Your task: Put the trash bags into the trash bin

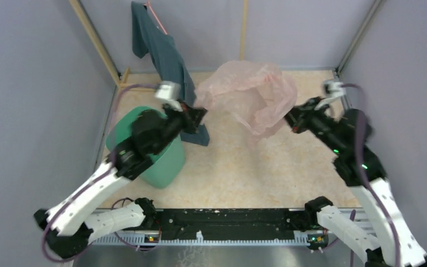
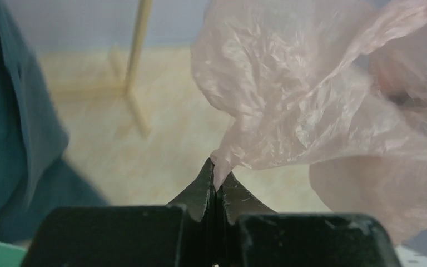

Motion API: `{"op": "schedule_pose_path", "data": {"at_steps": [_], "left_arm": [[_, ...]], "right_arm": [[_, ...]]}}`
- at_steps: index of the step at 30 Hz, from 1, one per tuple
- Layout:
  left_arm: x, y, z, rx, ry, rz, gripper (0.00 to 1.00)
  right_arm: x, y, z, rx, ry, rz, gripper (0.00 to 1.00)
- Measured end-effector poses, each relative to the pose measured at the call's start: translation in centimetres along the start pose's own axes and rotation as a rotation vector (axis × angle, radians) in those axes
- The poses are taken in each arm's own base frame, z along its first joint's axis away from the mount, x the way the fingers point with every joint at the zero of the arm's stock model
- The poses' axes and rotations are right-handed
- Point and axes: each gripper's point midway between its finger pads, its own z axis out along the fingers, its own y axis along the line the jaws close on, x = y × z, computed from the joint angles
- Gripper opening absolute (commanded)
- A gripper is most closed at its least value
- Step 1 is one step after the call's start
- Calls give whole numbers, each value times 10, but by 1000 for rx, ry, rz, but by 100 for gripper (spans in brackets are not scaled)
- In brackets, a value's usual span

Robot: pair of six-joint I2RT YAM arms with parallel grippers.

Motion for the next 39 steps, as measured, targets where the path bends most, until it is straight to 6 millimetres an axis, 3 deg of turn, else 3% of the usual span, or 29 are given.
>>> {"op": "schedule_pose_path", "data": {"at_steps": [2,3,4,5,6,7,8,9,11,13,14,15,16,19,21,23,24,26,29,31,32,33,35,37,39], "left_arm": [[81,49,28,-204,232,22,0],[113,66,35,-273,327,39,0],[148,85,39,-340,438,65,0],[182,102,38,-399,557,93,0],[203,111,34,-431,646,117,0],[212,115,30,-445,708,133,0],[210,110,32,-428,739,139,0],[197,98,38,-390,728,136,0],[136,50,64,-213,582,101,0],[56,-7,69,6,343,64,0],[10,-35,52,122,199,49,0],[-28,-54,28,207,60,37,0],[-67,-69,-11,286,-96,22,0],[-130,-76,-96,355,-392,-19,0],[-153,-67,-121,317,-501,-64,0],[-148,-52,-105,226,-484,-93,0],[-132,-39,-85,152,-419,-98,0],[-87,-15,-33,7,-242,-77,0],[-3,19,32,-166,66,-16,0],[54,39,56,-245,262,21,0],[77,45,59,-256,346,36,0],[95,46,57,-247,418,44,0],[104,29,49,-138,463,22,0],[86,1,39,4,407,-15,0],[51,-31,22,150,307,-46,0]], "right_arm": [[107,-73,19,230,263,78,0],[157,-101,17,327,405,108,0],[194,-119,12,397,524,130,0],[225,-133,2,459,644,147,0],[243,-140,-6,496,723,155,0],[246,-140,-9,510,762,156,0],[236,-136,-9,505,775,153,0],[214,-126,0,475,750,150,0],[137,-89,34,335,595,138,0],[32,-26,58,98,337,109,0],[-14,8,56,-26,210,90,0],[-56,45,38,-159,83,67,0],[-81,74,12,-260,-5,48,0],[-99,113,-51,-389,-138,-2,0],[-98,114,-70,-377,-183,-26,0],[-78,86,-54,-272,-162,-20,0],[-64,68,-40,-210,-128,-7,0],[-10,12,-1,-28,17,39,0],[103,-71,44,227,370,115,0],[153,-97,48,308,543,151,0],[171,-102,44,330,616,172,0],[177,-100,39,327,650,185,0],[160,-81,34,267,619,192,0],[114,-48,34,150,506,181,0],[62,-12,30,20,365,144,0]]}}
